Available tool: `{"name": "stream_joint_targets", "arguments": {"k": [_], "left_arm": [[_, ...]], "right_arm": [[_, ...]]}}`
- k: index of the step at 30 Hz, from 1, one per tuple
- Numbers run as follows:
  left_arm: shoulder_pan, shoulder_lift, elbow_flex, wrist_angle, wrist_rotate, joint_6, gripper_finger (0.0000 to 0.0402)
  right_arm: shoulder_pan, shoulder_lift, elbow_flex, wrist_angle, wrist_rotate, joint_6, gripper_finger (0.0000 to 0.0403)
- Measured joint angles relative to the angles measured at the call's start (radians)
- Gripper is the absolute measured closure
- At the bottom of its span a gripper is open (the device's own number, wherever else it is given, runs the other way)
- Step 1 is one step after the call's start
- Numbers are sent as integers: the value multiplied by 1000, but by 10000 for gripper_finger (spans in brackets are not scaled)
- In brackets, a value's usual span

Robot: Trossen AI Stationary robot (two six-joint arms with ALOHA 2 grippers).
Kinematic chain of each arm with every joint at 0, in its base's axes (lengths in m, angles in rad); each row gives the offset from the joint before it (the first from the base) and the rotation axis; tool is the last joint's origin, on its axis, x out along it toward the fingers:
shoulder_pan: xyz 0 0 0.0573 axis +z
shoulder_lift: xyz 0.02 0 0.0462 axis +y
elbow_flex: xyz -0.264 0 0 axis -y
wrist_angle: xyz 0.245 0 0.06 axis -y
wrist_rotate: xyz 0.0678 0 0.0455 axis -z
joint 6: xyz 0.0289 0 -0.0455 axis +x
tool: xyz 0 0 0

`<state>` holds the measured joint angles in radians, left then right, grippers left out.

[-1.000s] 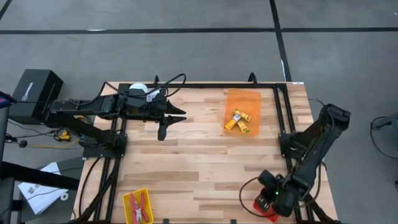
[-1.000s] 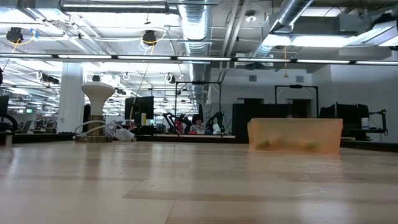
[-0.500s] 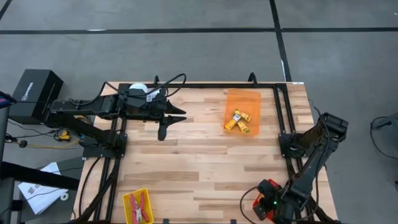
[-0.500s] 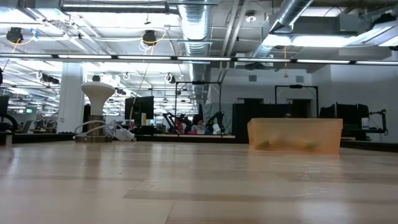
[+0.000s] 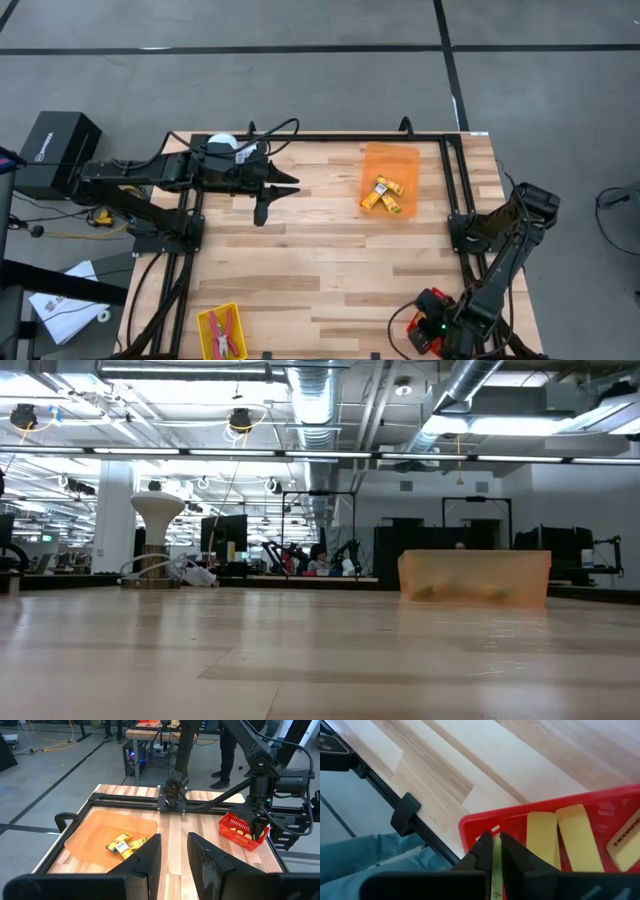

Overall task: Pick & Place School Supplies
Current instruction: Put the yellow eraser into the red bin, then return to Home Position

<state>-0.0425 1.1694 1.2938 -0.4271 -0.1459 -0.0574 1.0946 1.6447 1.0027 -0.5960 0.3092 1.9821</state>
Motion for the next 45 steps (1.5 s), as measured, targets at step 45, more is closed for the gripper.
{"name": "stream_joint_targets", "arguments": {"k": [45], "left_arm": [[5, -95, -2, 177, 55, -81, 311]], "right_arm": [[-285, -97, 1, 471, 146, -893, 262]]}}
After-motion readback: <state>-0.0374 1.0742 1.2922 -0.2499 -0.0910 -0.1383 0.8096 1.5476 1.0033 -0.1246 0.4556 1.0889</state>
